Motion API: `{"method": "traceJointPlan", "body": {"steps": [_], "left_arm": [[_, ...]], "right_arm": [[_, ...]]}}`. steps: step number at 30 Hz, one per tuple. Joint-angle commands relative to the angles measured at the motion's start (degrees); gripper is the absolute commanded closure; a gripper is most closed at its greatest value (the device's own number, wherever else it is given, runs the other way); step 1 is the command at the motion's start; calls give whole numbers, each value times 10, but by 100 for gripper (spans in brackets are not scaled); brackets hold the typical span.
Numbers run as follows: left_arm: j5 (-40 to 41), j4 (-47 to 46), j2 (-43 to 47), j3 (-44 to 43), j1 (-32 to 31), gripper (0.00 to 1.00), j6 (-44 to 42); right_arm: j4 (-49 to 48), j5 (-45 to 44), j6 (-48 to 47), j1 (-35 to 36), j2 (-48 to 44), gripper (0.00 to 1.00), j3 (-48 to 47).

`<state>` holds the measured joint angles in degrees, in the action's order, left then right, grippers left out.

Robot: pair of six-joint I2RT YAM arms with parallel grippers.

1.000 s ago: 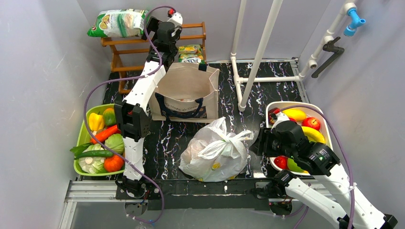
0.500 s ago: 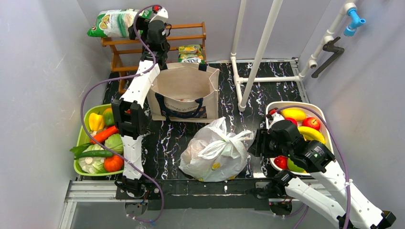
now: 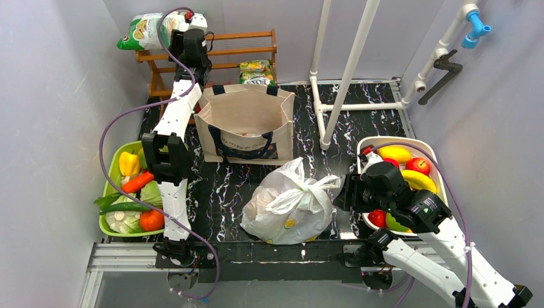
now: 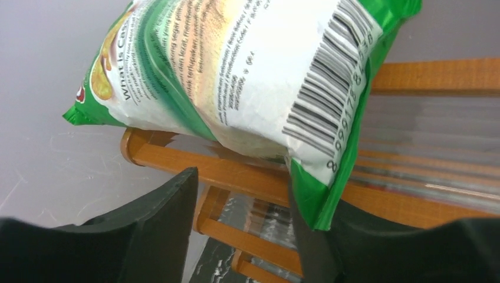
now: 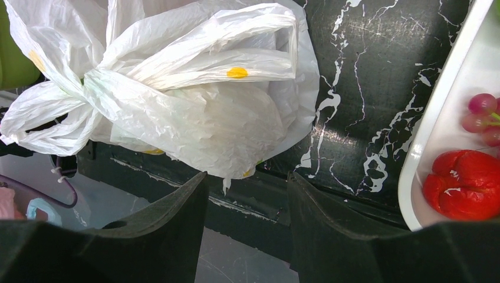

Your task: Place the mixed food into the grocery bags and tie them

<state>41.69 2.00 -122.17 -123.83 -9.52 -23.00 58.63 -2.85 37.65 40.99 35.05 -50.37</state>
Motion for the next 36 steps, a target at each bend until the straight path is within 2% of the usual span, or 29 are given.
{"method": "traceJointPlan", "body": {"steps": [1,3,6,10,12,13,15,16,18,22,25,32,36], "left_arm": [[-35,32,15,-4,5,56,35],[-44,35,13,-9,5,70,42],[-59,42,12,-19,7,85,53],[-71,49,15,-27,10,100,65],[-72,51,19,-30,10,100,70],[-74,53,21,-31,10,90,73],[-76,56,24,-31,8,52,76],[-70,55,24,-31,6,37,74],[-57,53,19,-34,1,25,67],[-16,20,7,-32,-15,19,29],[3,-16,-8,-35,-24,18,-12],[38,12,-107,-205,-31,18,-107],[31,15,-129,-238,-23,18,-129]], "right_arm": [[2,0,4,0,1,41,-14],[3,0,4,0,2,41,-16],[3,2,4,0,1,41,-16],[5,4,6,0,0,41,-13],[4,4,7,0,0,41,-10],[4,5,7,0,0,41,-10],[2,4,7,0,0,41,-9],[2,4,7,0,0,41,-8],[-1,5,8,0,-1,41,-4],[-14,8,10,0,-8,41,9],[-16,14,9,0,-8,41,6],[-16,19,-1,0,18,41,-5],[-30,24,5,0,22,41,2]]}}
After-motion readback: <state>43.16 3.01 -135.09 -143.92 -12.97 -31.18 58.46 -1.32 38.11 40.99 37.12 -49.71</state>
